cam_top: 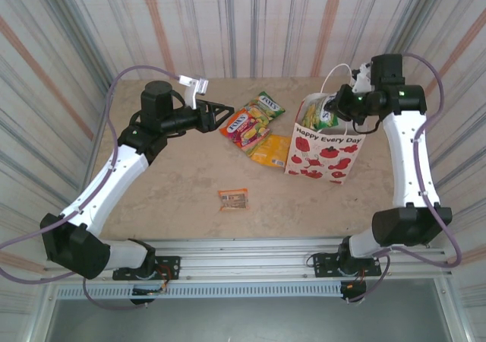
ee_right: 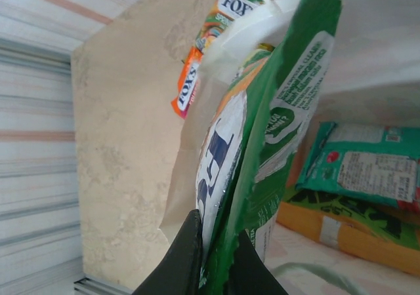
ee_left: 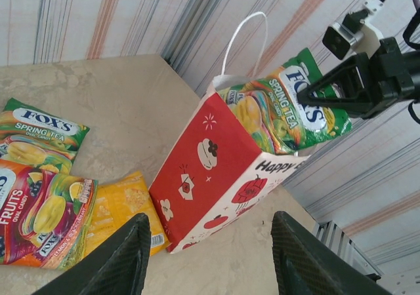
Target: Place the snacks into the paper bag
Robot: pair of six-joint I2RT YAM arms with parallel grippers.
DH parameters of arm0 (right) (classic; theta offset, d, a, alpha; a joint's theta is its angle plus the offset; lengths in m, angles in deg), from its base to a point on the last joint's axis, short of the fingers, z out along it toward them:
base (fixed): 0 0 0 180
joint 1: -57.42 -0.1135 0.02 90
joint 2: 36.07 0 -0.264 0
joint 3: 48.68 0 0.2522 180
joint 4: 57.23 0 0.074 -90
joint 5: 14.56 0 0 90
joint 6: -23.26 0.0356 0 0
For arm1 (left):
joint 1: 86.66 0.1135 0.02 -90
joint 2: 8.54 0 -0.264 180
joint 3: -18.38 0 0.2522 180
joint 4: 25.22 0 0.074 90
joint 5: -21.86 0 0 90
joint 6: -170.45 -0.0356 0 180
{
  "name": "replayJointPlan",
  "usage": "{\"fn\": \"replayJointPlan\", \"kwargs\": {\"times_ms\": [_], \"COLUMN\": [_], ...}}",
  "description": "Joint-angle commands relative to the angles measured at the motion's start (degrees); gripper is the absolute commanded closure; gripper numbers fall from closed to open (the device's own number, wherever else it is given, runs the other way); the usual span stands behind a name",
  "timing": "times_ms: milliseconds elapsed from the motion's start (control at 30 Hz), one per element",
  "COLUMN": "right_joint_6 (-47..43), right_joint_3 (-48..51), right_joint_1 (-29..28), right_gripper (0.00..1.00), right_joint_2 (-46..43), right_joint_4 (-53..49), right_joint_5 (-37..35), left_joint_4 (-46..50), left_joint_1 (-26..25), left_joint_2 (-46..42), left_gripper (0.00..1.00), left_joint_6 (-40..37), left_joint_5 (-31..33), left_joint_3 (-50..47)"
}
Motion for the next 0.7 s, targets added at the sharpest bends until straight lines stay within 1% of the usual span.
{"fn": "replayJointPlan", "kwargs": {"times_ms": [0, 133, 233, 333, 433, 533, 667], "right_joint_6": [0.9, -1.4, -3.4, -4.4, -5.1, -6.3, -9.0], "right_joint_3": [-8.0, -16.3, -20.6, -20.8, -20.9, -21.5, -20.4], "right_joint_1": [-0.5, -0.5, -0.5, 0.3, 3.0, 5.4, 7.1], "right_gripper": [1.0, 1.0, 1.0, 1.0, 1.0, 1.0, 1.0], "right_joint_2": [0.5, 4.2, 5.8, 4.4, 2.9, 1.8, 0.6], "right_joint_4": [-0.2, -7.7, -13.5, -14.3, -15.1, -17.9, -21.4], "right_joint_5": [0.4, -3.5, -7.0, -8.6, -8.7, -9.3, -11.4], "left_joint_4": [0.8, 0.8, 1.0, 1.0, 1.2, 1.3, 1.3], "left_joint_1": [-0.1, -0.1, -0.1, -0.1, -0.1, -0.1, -0.1], "left_joint_2": [-0.4, -0.5, -0.7, -0.9, -0.8, -0.8, -0.7], "left_gripper": [0.47, 0.47, 0.47, 0.47, 0.48, 0.48, 0.48], "left_joint_6": [-1.3, -1.3, -1.5, -1.7, -1.7, -1.9, -1.9], "left_joint_5": [0.0, -0.1, 0.0, 0.2, 0.0, 0.0, 0.0], "left_joint_3": [-0.6, -0.6, -0.8, -1.1, -1.2, -1.2, -1.4]}}
